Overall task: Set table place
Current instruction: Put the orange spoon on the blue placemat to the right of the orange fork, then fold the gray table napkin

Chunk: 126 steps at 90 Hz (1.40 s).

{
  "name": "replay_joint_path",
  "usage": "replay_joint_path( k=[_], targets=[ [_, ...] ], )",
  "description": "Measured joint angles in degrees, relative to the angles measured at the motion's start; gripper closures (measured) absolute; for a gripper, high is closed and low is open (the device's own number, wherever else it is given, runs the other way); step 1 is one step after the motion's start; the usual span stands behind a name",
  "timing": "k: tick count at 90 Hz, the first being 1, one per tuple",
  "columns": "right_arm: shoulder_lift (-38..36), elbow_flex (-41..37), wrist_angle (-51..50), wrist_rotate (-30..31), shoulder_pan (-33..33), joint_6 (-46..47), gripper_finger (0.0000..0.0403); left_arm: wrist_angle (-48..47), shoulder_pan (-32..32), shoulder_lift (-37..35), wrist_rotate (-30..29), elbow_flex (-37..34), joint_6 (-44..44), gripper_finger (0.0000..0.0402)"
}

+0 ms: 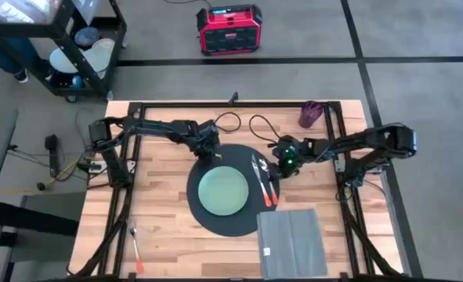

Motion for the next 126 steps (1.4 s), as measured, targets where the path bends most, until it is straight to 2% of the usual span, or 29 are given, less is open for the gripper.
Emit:
replay_joint_path(
  k=[12, 42, 54, 81, 110, 126],
  targets=[
    [1.88, 0.04, 4.29, -0.29, 0.42, 1.18, 0.0403, -0.02, 0.0, 0.0, -0.01, 0.0, -0.41, 0.0401],
    [2.63, 0.02, 4.31, 2.59, -0.99, 0.45, 0.0401, 0.15, 0.0, 0.0, -0.01, 0.0, -0.63, 0.0401],
    [2.63, 0.02, 4.0, 2.59, -1.29, -0.3, 0.0387, 0.16, 0.0, 0.0, -0.01, 0.0, 0.0, 0.0401],
    [2.63, 0.02, 1.34, 1.5, -1.26, -0.05, 0.033, 1.74, 0.0, 0.0, -0.01, 0.0, 0.25, 0.0401],
    [2.08, 0.04, -1.04, 1.35, -1.26, -0.93, 0.0323, 1.93, 0.0, 0.0, -0.01, 0.0, 0.25, 0.0402],
    [-1.61, 0.04, -0.53, 1.33, -1.79, -1.15, 0.0323, 1.9, 0.0, 0.0, -0.01, 0.0, 0.07, 0.0401]
  ],
)
